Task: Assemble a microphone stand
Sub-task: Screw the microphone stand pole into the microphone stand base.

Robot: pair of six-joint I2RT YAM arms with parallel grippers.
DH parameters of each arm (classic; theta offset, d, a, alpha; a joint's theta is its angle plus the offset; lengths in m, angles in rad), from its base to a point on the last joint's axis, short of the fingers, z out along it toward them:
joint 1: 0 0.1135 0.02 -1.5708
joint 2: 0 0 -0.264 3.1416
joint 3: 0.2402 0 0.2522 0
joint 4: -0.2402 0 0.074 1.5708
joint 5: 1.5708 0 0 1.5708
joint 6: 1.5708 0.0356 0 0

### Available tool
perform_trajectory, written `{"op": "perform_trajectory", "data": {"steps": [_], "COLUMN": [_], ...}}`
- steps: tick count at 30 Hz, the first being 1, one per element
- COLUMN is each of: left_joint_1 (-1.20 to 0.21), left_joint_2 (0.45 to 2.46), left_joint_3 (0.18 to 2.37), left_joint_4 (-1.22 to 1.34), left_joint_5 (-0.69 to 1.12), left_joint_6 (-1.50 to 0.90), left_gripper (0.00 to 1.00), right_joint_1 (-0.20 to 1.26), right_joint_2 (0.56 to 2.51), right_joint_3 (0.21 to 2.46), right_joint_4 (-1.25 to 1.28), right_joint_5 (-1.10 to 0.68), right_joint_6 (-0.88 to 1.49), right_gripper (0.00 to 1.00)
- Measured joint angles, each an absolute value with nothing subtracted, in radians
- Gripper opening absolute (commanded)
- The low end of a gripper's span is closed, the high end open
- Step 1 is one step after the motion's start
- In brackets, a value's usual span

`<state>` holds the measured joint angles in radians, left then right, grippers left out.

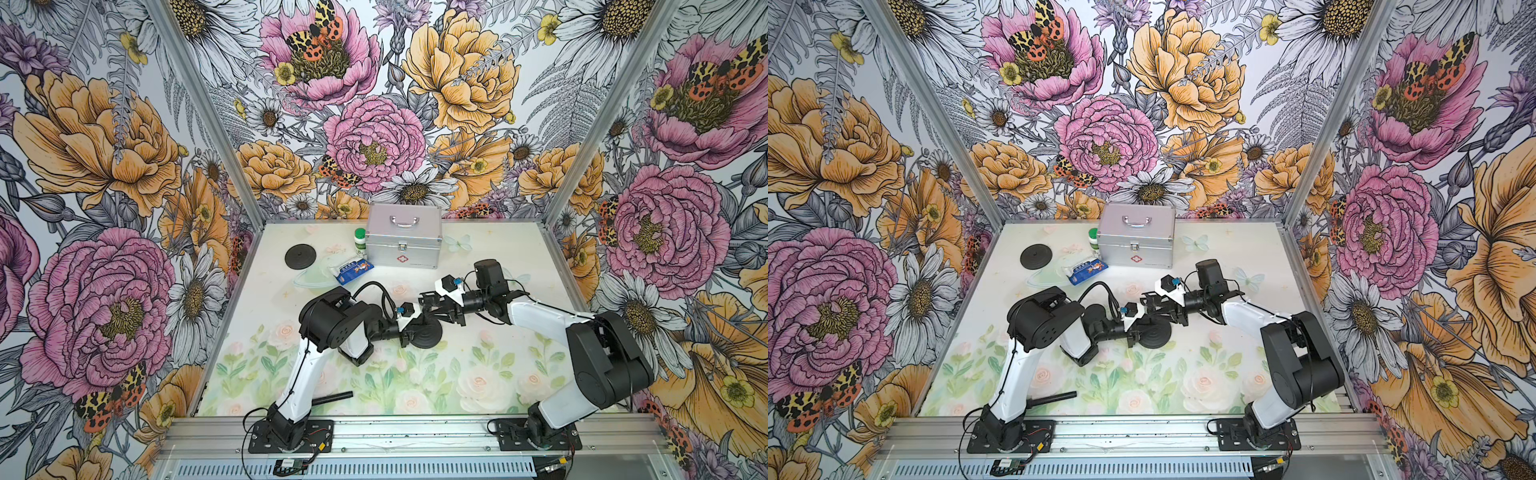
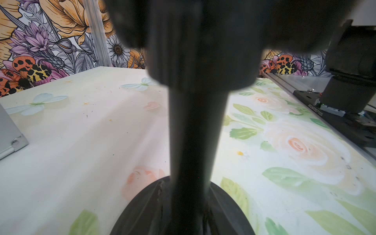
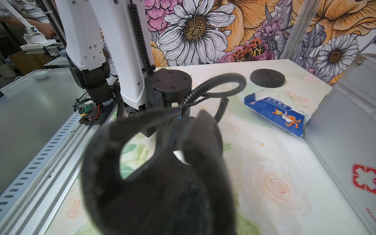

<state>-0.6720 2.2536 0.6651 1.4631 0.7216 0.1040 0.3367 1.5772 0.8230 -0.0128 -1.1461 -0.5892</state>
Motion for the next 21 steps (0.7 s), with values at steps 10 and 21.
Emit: {"op": "perform_trajectory", "data": {"steps": [10,21], "left_joint_1": [-0.672,-0.672], "left_joint_2": [2.254,2.254], "left_joint_3": [0.666,0.666], "left_joint_4": [1.463,1.463], "left_joint_5": [0.723,0.743], "left_joint_6": [0.097,0.078], "left_gripper": [0.31,0.3], "right_joint_1": [0.359,0.678], "right_joint_2": [1.577,1.291], "right_joint_3": [0.828,0.364], "right_joint_4": [0.032,0.666], "right_joint_5": [-1.07,-0.209], "right_joint_6": [-0.53,-0.101], "right_gripper": [0.0,0.0]}}
